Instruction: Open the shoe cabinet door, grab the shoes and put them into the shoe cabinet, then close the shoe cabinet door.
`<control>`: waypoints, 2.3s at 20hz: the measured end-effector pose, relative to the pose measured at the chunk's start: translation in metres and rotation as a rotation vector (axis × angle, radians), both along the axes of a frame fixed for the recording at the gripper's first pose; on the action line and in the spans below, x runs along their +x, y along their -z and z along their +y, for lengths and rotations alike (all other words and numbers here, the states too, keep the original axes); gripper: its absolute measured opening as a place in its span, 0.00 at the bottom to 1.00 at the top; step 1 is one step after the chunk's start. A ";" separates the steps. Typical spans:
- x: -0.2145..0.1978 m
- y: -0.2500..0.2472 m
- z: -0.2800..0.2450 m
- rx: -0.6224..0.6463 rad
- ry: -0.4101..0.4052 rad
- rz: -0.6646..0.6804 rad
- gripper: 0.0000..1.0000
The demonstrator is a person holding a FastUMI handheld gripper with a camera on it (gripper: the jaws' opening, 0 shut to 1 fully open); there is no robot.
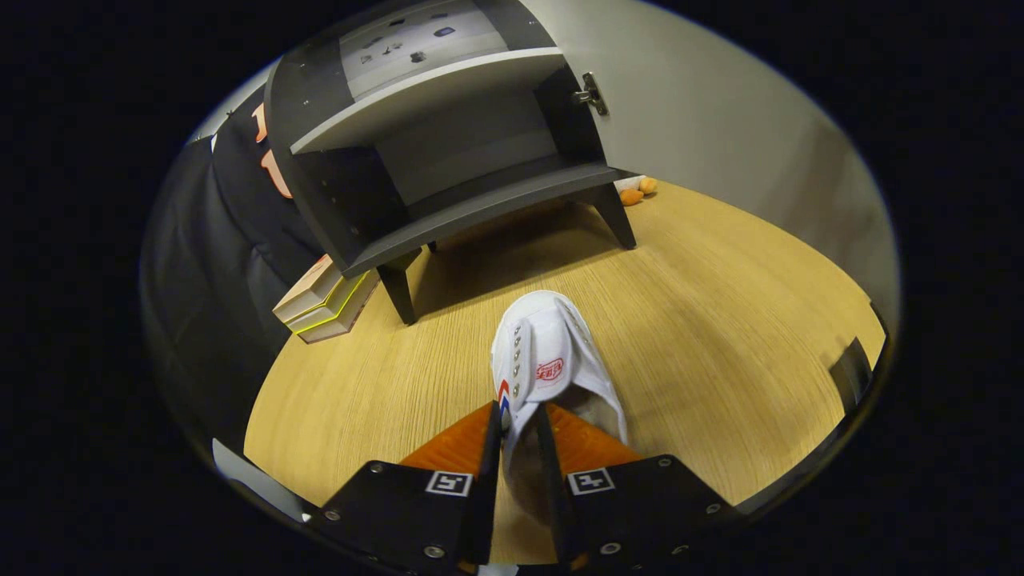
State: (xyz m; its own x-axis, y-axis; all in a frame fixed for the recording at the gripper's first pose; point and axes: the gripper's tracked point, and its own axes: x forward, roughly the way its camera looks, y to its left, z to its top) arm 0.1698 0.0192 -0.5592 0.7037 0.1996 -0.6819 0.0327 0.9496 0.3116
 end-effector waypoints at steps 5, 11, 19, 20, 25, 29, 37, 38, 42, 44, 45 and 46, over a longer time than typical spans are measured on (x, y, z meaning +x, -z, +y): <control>0.016 0.004 0.007 0.068 0.025 0.043 0.09; 0.023 -0.008 0.009 0.030 0.012 0.067 0.00; 0.018 -0.090 0.006 0.005 0.027 0.018 0.01; 0.017 -0.108 0.009 0.002 0.031 -0.003 0.00; 0.014 -0.185 0.010 -0.018 0.065 -0.098 0.00; 0.023 -0.230 0.015 -0.052 0.071 -0.169 0.00; 0.057 -0.296 0.025 -0.078 0.048 -0.277 0.00; 0.063 -0.299 0.026 -0.085 0.037 -0.281 0.00; 0.091 -0.301 0.034 -0.092 0.004 -0.289 0.00; 0.105 -0.303 0.038 -0.078 -0.003 -0.287 0.00; 0.113 -0.307 0.040 -0.071 -0.011 -0.291 0.00; 0.120 -0.310 0.042 -0.065 -0.021 -0.296 0.00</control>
State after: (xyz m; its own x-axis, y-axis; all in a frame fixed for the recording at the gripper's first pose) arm 0.2901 0.0608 -0.2490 0.8697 0.1792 -0.4598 -0.0706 0.9673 0.2435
